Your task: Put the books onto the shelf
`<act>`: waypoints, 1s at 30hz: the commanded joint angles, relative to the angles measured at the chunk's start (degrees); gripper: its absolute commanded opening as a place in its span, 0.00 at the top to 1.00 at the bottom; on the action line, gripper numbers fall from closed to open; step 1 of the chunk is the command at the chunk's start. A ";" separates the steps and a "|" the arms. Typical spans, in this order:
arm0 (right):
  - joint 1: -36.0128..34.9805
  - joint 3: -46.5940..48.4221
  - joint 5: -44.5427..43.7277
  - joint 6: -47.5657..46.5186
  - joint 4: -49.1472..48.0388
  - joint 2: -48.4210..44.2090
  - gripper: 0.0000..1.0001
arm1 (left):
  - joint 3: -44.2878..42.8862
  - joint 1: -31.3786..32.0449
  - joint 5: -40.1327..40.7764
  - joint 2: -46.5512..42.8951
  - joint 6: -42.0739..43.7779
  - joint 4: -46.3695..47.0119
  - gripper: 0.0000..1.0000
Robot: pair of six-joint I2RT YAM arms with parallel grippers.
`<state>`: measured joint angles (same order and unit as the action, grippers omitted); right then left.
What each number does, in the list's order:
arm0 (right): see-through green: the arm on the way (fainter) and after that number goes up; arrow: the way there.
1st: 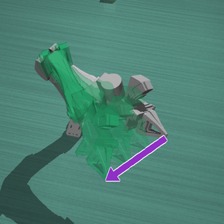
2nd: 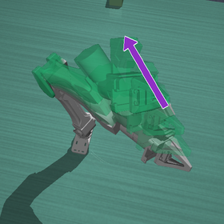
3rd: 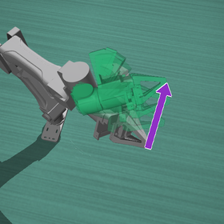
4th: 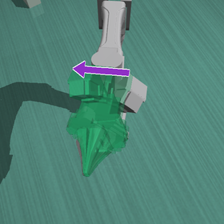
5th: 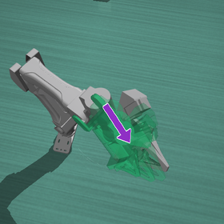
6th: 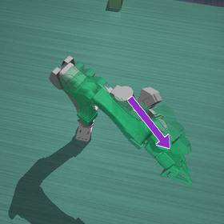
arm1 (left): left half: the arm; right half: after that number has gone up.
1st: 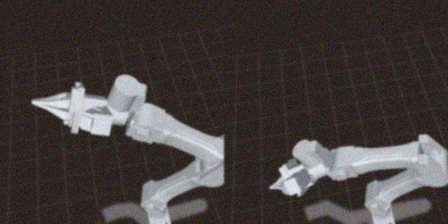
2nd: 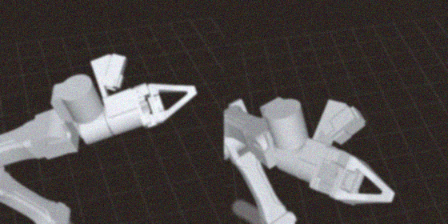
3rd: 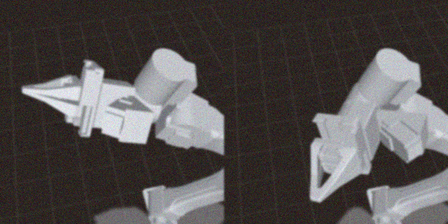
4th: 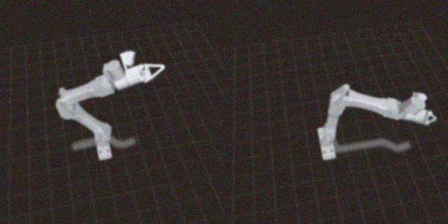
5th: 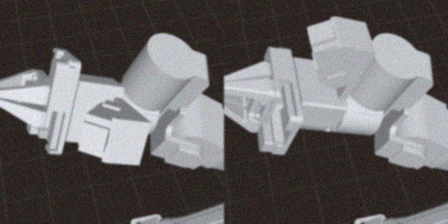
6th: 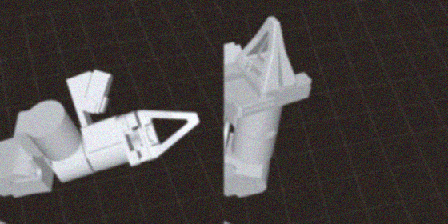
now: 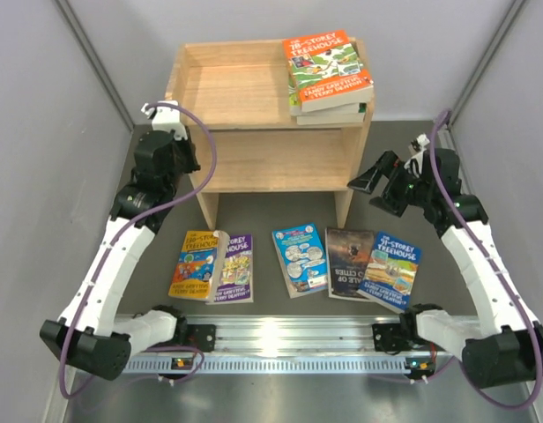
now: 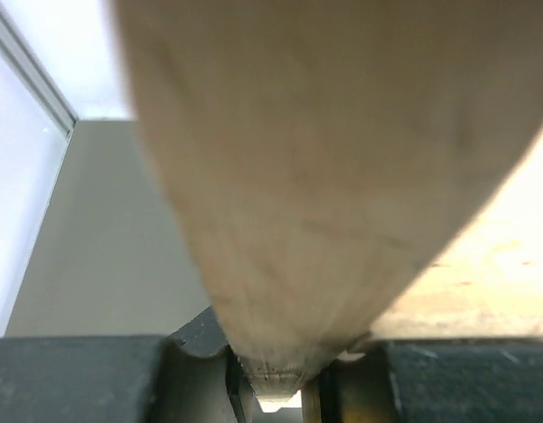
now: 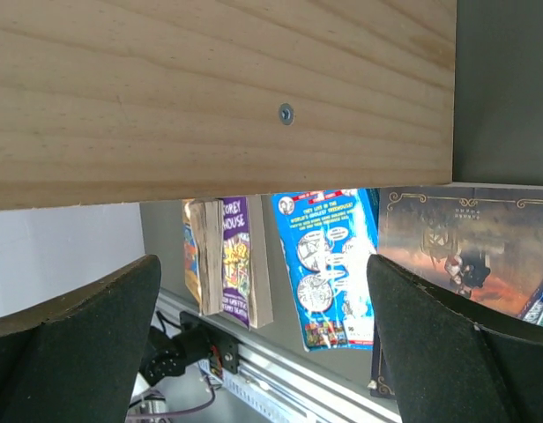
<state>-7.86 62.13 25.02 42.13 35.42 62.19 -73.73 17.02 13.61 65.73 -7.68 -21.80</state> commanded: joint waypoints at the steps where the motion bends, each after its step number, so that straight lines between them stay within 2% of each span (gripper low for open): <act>1: -1.54 -1.92 0.39 -1.00 -0.79 -4.26 0.00 | -0.45 1.09 -8.25 -4.47 -18.07 -6.84 0.91; 2: -1.72 -2.62 0.39 -1.00 -0.88 -4.80 0.00 | -0.79 1.09 -7.64 -4.21 -18.59 -9.20 0.74; 5: -2.86 -4.73 0.21 -1.00 -0.79 -6.55 0.00 | -2.54 1.09 -6.23 -3.77 -20.79 -14.03 0.38; 8: -4.44 -5.44 0.03 -1.00 -0.35 -8.14 0.00 | -5.53 1.09 -4.82 -4.73 -22.64 -20.00 0.22; 9: -5.40 -5.18 -0.23 -1.08 -0.26 -8.58 0.00 | -6.24 1.09 -4.64 -5.43 -22.81 -21.60 0.07; 10: -5.85 -5.09 -0.32 -1.17 -0.09 -9.36 0.00 | -6.77 1.09 -5.16 -6.14 -22.64 -23.36 0.02; 13: -7.17 -4.30 -0.41 -1.17 0.53 -11.21 0.00 | -7.04 1.09 -6.05 -9.21 -23.42 -29.60 0.01; 16: -8.31 -3.07 0.30 -0.03 0.62 -13.40 0.00 | -4.15 1.09 -4.47 -12.90 -27.72 -33.74 0.01; 22: -16.39 -2.45 -2.07 1.72 -1.13 -17.01 0.00 | 6.66 1.09 -5.34 -19.85 -37.22 -36.98 0.01; 25: -24.90 -5.34 -4.70 6.89 -7.17 -17.72 0.00 | 12.10 1.09 -5.08 -20.03 -41.26 -40.32 0.02; 26: -30.76 -6.13 -5.93 7.61 -8.51 -17.46 0.00 | 12.91 1.00 -4.56 -20.47 -43.53 -41.21 0.02; 30: -46.34 -4.04 -16.90 8.41 -11.60 -10.29 0.00 | 17.56 1.00 -2.09 -22.58 -47.51 -41.92 0.01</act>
<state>-45.84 56.58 16.67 48.38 30.15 46.98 -57.84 18.00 9.61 45.17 -49.50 -61.12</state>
